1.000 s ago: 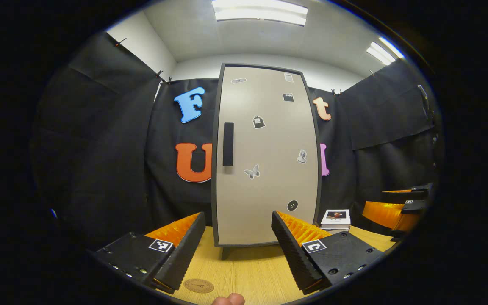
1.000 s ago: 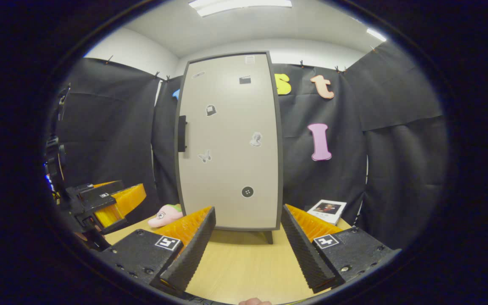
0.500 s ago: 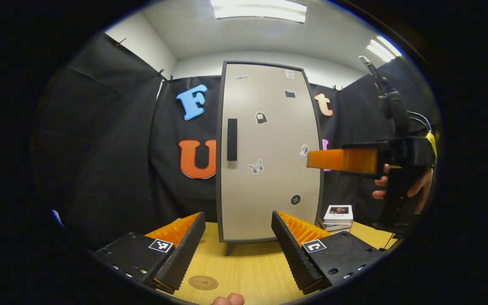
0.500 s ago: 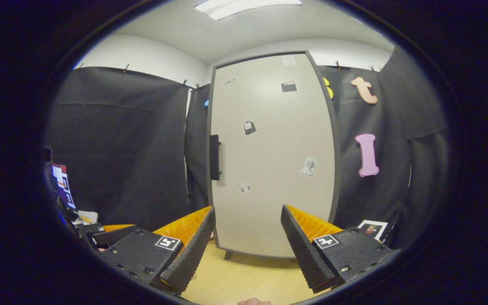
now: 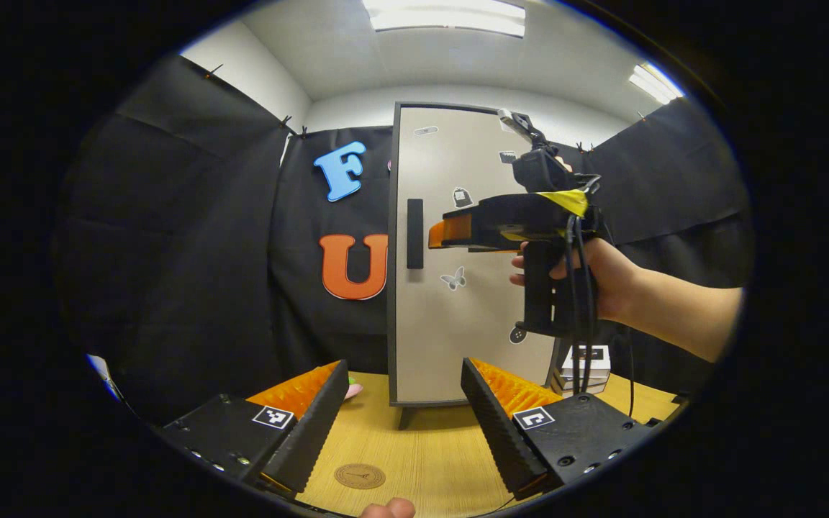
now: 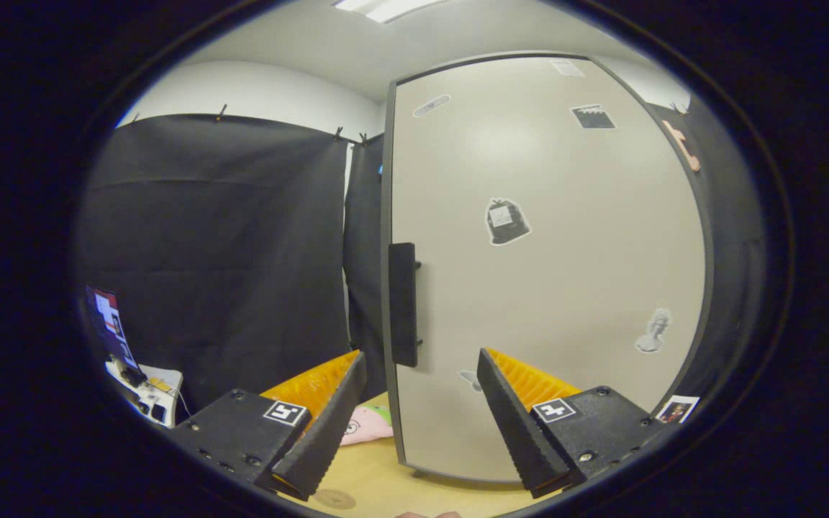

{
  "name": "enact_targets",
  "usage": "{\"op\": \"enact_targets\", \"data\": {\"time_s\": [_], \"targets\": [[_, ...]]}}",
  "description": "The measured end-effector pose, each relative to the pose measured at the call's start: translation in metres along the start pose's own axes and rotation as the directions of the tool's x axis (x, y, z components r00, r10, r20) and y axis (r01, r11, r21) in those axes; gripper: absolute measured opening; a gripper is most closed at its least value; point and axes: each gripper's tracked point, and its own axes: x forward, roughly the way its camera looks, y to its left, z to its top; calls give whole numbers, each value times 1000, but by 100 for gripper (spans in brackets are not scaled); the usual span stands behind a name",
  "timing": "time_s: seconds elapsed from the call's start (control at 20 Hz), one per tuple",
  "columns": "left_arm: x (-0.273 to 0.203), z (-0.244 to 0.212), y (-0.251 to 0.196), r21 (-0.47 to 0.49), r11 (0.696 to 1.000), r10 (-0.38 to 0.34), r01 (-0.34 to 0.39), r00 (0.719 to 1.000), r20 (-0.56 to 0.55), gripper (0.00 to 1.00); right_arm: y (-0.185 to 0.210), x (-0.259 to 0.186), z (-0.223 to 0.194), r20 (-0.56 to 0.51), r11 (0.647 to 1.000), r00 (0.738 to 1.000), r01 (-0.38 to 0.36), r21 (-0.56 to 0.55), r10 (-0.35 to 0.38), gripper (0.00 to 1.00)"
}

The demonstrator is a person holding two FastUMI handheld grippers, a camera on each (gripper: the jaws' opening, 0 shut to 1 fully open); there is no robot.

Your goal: Open the cabinet door with the right hand, grasp the bottle in the cabinet with the left hand and place it on the coaster, then close the cabinet door with the right hand.

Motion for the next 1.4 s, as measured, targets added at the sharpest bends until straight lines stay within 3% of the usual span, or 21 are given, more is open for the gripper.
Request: {"op": "enact_targets", "data": {"time_s": [0.15, 0.2, 0.25, 0.3, 0.6, 0.9, 1.0, 1.25, 1.4], "targets": [[-1, -3, 9, 7, 1000, 23, -23, 1000, -3, 95, 4, 32, 10, -6, 1000, 1000, -3, -19, 3, 94], [0, -6, 13, 12, 999, 30, -30, 1000, -10, 95, 6, 42, 12, -9, 1000, 1000, 0, -31, 0, 99], [0, -7, 15, 16, 999, 36, -36, 999, -15, 95, 7, 49, 14, -8, 999, 1000, 5, -41, -5, 94], [1, -9, 17, 17, 999, 38, -38, 999, -19, 95, 8, 56, 17, -4, 999, 1000, 8, -49, -8, 99], [-1, -7, 26, 32, 998, 57, -57, 998, -8, 95, 10, 76, 18, -3, 998, 999, 36, -58, -37, 87], [-1, -5, 28, 32, 998, 48, -48, 999, 3, 95, 8, 84, 21, 6, 995, 997, 74, -61, -74, 58], [0, -4, 28, 28, 999, 43, -44, 999, 14, 95, 4, 85, 21, 30, 995, 996, 91, -47, -89, 37], [-2, -6, 36, 19, 998, 59, -59, 998, 9, 95, 3, 85, 21, 42, 992, 994, 107, -62, -105, 26], [-6, -7, 39, 27, 997, 68, -68, 998, 2, 95, 2, 84, 20, 43, 993, 995, 96, -71, -93, 24]]}}
